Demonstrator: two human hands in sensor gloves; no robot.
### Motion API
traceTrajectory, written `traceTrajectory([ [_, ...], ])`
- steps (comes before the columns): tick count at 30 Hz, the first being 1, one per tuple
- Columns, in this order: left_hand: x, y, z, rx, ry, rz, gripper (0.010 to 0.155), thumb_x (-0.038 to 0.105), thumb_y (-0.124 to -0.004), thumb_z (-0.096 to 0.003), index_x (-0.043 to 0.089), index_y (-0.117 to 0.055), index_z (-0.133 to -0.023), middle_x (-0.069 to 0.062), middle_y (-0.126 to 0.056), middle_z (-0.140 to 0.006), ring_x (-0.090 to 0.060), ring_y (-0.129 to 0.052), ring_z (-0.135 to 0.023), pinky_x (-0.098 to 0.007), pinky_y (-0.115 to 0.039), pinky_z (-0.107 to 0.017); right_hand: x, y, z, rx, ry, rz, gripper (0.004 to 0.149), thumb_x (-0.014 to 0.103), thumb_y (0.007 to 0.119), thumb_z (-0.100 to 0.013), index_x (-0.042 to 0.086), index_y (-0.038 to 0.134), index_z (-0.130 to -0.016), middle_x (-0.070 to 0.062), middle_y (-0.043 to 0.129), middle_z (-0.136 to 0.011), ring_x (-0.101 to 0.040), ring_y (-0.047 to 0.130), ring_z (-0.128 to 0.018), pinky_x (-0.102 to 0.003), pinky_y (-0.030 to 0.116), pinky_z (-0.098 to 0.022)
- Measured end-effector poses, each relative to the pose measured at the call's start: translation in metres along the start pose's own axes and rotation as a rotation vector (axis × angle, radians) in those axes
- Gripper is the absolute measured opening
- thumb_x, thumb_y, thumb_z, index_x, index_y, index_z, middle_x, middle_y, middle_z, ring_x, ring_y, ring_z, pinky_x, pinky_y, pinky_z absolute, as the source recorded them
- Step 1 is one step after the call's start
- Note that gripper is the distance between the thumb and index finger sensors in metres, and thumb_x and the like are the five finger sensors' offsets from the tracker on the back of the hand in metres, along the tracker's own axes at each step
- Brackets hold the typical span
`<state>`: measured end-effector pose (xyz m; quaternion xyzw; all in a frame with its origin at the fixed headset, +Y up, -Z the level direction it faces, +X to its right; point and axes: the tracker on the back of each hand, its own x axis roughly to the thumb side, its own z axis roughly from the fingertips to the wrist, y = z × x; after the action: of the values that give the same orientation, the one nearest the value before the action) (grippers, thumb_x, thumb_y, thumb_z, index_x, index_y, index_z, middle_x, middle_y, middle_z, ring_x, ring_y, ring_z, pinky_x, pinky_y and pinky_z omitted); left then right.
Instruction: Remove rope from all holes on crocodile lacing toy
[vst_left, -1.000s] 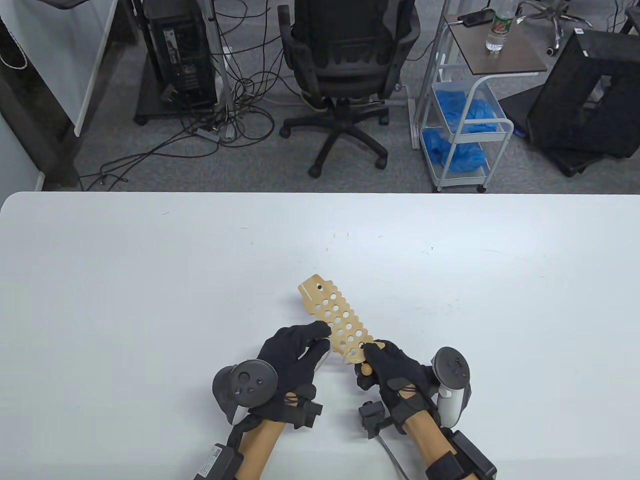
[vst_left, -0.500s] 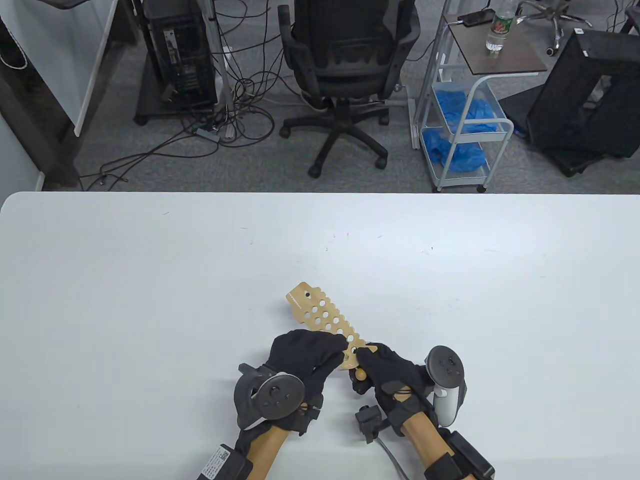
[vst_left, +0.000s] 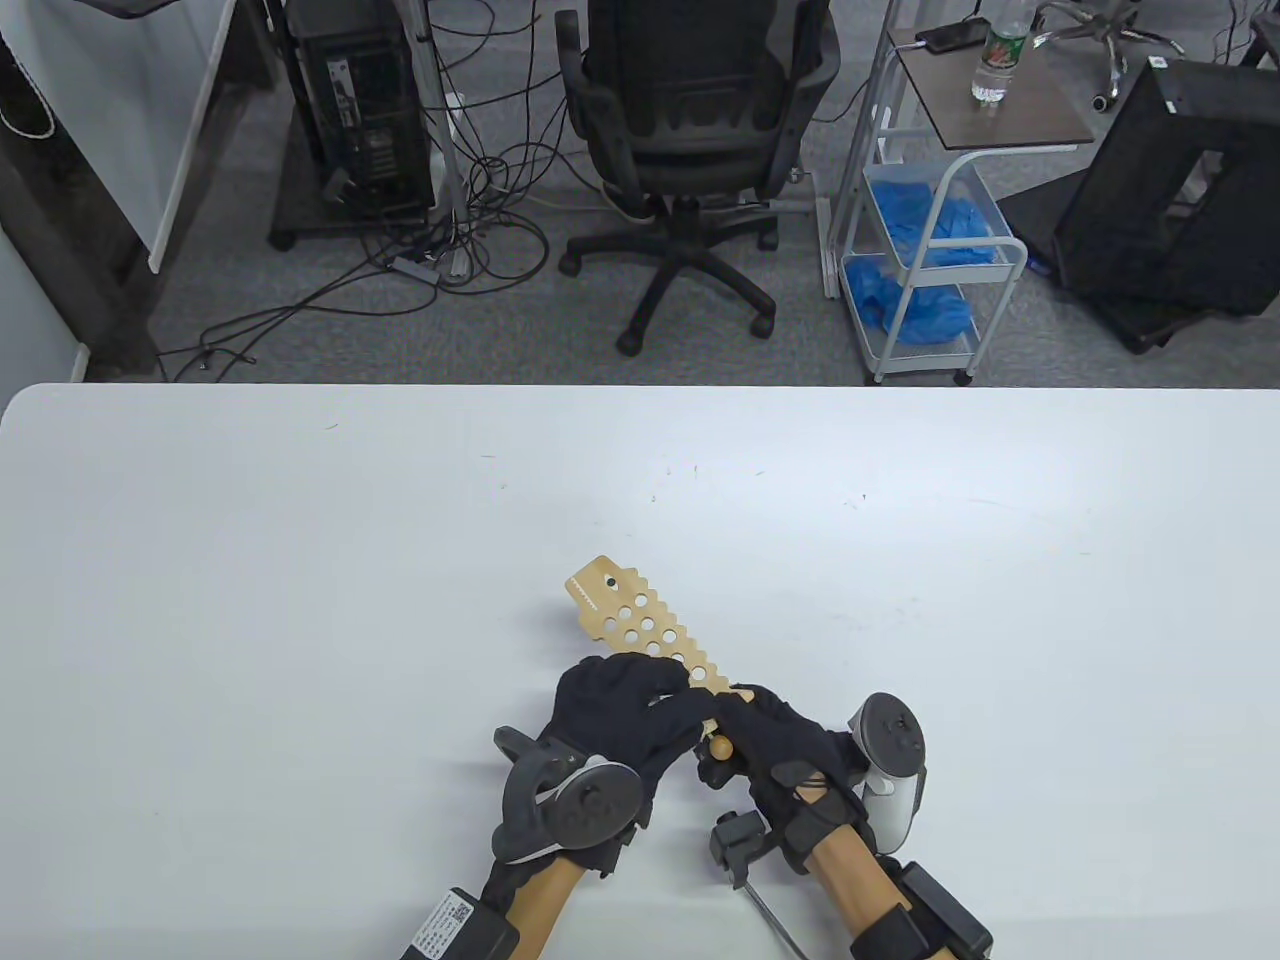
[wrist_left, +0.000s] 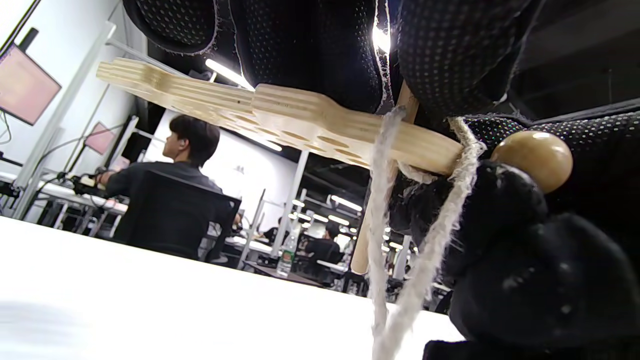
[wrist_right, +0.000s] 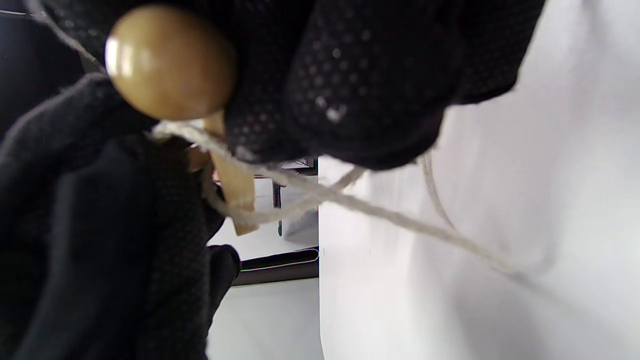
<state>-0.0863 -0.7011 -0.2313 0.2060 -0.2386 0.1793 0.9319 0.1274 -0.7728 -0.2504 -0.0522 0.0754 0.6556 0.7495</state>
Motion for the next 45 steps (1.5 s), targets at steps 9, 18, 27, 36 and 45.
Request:
traceTrajectory([
  [9, -0.028, 0.018, 0.001, 0.082, 0.151, 0.129, 0.053, 0.048, -0.077, -0.0478, 0.04, -0.075, -0.101, 0.0, -0.076, -0.107, -0.026, -0.069, -0.098, -0.06, -0.06, -0.072, 0.018, -0.007, -0.002, 0.039, -0.068, 0.072, 0.044, 0.037, 0.084, -0.039, 0.005, 0.085, -0.069, -0.017, 0.1, -0.046, -0.026, 0.1, -0.026, -0.058, 0.078, -0.044],
  [18, -0.083, 0.033, 0.007, 0.118, 0.455, 0.218, 0.064, 0.052, -0.078, -0.0467, 0.034, -0.067, -0.107, -0.007, -0.069, -0.112, -0.032, -0.064, -0.1, -0.061, -0.06, -0.07, 0.03, -0.01, -0.006, 0.256, -0.068, 0.155, 0.044, 0.037, 0.086, -0.039, 0.004, 0.087, -0.068, -0.018, 0.101, -0.045, -0.027, 0.1, -0.025, -0.059, 0.078, -0.044],
  [27, -0.123, 0.004, 0.01, -0.143, 0.579, 0.89, 0.053, 0.047, -0.083, -0.0466, 0.029, -0.079, -0.096, 0.005, -0.105, -0.057, -0.016, -0.103, -0.043, -0.046, -0.087, -0.044, 0.035, -0.016, -0.007, 0.326, -0.101, 0.099, 0.046, 0.039, 0.087, -0.038, 0.004, 0.088, -0.068, -0.016, 0.102, -0.045, -0.026, 0.1, -0.025, -0.059, 0.078, -0.046],
  [36, -0.118, 0.007, 0.011, -0.065, 0.629, 0.99, 0.05, 0.052, -0.075, -0.0514, 0.028, -0.075, -0.096, 0.007, -0.102, -0.059, -0.01, -0.102, -0.037, -0.039, -0.089, -0.042, 0.043, -0.025, -0.005, 0.191, -0.213, 0.032, 0.044, 0.035, 0.086, -0.039, 0.014, 0.085, -0.078, -0.017, 0.092, -0.072, -0.033, 0.094, -0.053, -0.067, 0.067, -0.054],
  [45, -0.115, 0.001, 0.013, -0.073, 0.641, 1.129, 0.05, 0.053, -0.073, -0.0531, 0.029, -0.073, -0.097, 0.008, -0.101, -0.061, -0.009, -0.101, -0.039, -0.039, -0.089, -0.044, 0.048, -0.016, -0.003, 0.302, -0.28, 0.079, 0.049, 0.02, 0.083, -0.041, 0.018, 0.074, -0.09, -0.02, 0.058, -0.104, -0.053, 0.048, -0.094, -0.078, 0.037, -0.062],
])
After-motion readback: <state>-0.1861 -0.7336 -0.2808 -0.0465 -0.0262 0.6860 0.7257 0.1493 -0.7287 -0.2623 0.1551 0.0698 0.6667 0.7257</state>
